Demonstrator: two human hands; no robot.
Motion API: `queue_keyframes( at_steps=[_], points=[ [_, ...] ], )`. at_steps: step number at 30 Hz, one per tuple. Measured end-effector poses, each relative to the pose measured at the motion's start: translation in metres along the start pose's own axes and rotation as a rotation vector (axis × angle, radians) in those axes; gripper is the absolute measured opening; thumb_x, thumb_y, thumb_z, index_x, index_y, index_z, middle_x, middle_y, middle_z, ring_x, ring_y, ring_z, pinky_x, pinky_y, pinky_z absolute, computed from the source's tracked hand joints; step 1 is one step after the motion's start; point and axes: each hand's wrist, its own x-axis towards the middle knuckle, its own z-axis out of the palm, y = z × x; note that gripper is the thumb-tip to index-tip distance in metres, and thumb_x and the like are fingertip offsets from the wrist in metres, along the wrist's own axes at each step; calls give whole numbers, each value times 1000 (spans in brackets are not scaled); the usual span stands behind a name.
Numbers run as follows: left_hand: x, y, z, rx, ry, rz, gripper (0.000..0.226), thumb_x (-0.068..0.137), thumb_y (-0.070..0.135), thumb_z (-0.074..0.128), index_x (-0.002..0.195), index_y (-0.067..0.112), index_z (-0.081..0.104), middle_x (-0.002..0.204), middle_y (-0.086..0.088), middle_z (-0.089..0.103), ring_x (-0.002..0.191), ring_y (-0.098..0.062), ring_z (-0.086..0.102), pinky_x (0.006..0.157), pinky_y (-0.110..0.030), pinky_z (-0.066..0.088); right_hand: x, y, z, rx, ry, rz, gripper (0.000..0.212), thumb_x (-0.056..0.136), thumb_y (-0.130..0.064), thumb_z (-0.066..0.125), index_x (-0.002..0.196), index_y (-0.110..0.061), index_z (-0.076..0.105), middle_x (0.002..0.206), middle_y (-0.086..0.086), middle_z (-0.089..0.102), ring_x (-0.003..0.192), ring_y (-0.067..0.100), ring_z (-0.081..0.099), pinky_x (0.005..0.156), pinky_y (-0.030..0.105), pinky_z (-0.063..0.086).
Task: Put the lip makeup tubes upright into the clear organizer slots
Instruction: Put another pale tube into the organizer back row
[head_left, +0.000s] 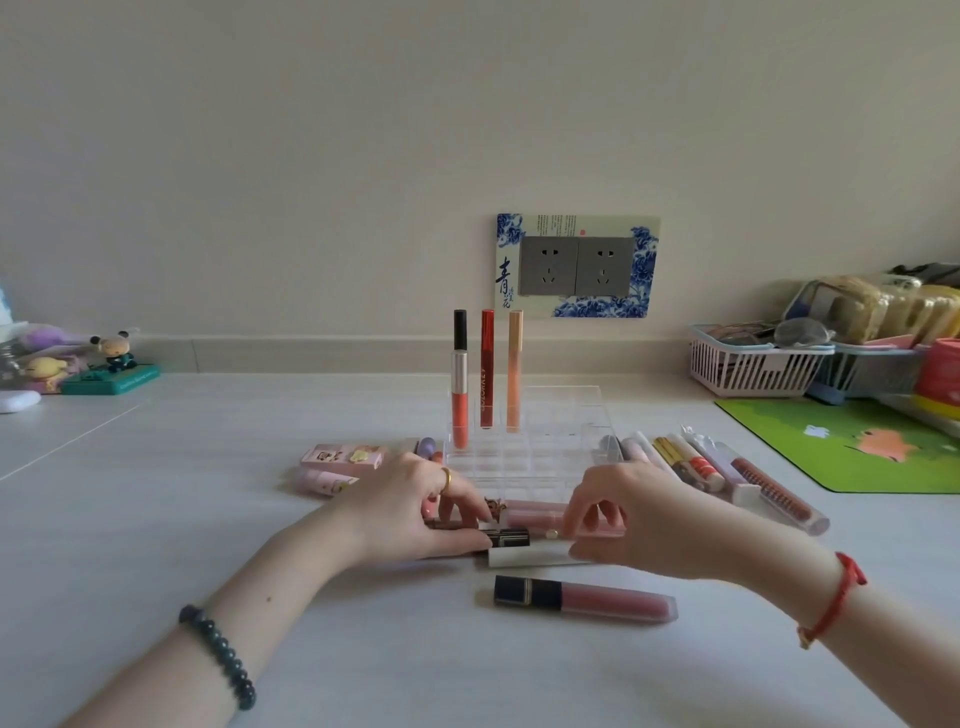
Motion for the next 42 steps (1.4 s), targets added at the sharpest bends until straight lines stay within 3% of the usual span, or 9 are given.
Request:
queue_keyframes(
  at_steps=[4,12,15,19,26,30,33,36,42],
  points=[
    [0,-2,0,-1,5,7,19,71,37,74,89,32,72,67,36,62,70,14,54,63,-2,35,-8,19,-7,0,62,48,14,79,-45,59,90,-38,64,77,-22,52,72,-4,45,61,11,32],
    [1,-6,3,33,3,-3,15,72,37,73,87,34,72,68,47,55,76,18,54,67,-1,35,-30,60,-15,-28,67,165,9,76,-35,67,84,-34,64,68,-19,53,62,-2,47,58,8,37],
    [1,-5,3,42,4,-4,15,72,39,73,86,36,71,71,47,56,75,12,55,67,-4,36,-37,65,-10,-30,13,203,14,72,-53,56,77,-40,53,72,-17,54,66,0,47,62,12,38],
    [1,-4,4,43,3,-8,13,73,38,72,86,36,71,71,48,54,72,16,52,67,-2,33,-41,65,-2,-29,45,245,49,48,-82,26,63,-41,48,68,-18,52,69,0,46,67,13,35],
    [1,-3,4,22,24,3,17,70,46,71,85,37,71,70,50,54,74,17,54,68,-1,35,-39,63,-17,-25,107,238,29,77,-43,56,77,-17,70,63,-8,58,59,8,50,57,16,37],
    [1,-5,5,25,33,-7,17,72,46,70,86,37,71,69,41,60,73,14,55,66,-3,35,-33,60,-40,225,224,269,23,71,-44,60,71,-24,69,69,-3,70,66,13,65,66,20,51],
    [1,-6,5,30,35,-20,10,74,45,68,83,42,70,70,28,64,72,8,54,63,-5,35,-21,52,-51,394,291,220,3,74,-27,66,77,-25,67,73,-6,71,64,3,66,68,19,56],
    [1,-8,5,25,31,-30,8,69,59,62,76,55,62,73,20,65,74,3,53,64,-9,35,-1,41,-56,556,377,185,8,77,-15,66,85,-13,67,71,-2,70,54,2,65,56,14,53],
    [0,-9,4,34,4,-28,11,76,49,63,73,58,57,73,18,62,79,4,47,69,-9,33,55,19,-45,704,500,141,12,79,-11,66,90,-6,64,77,3,70,60,6,67,62,19,57]
  ],
)
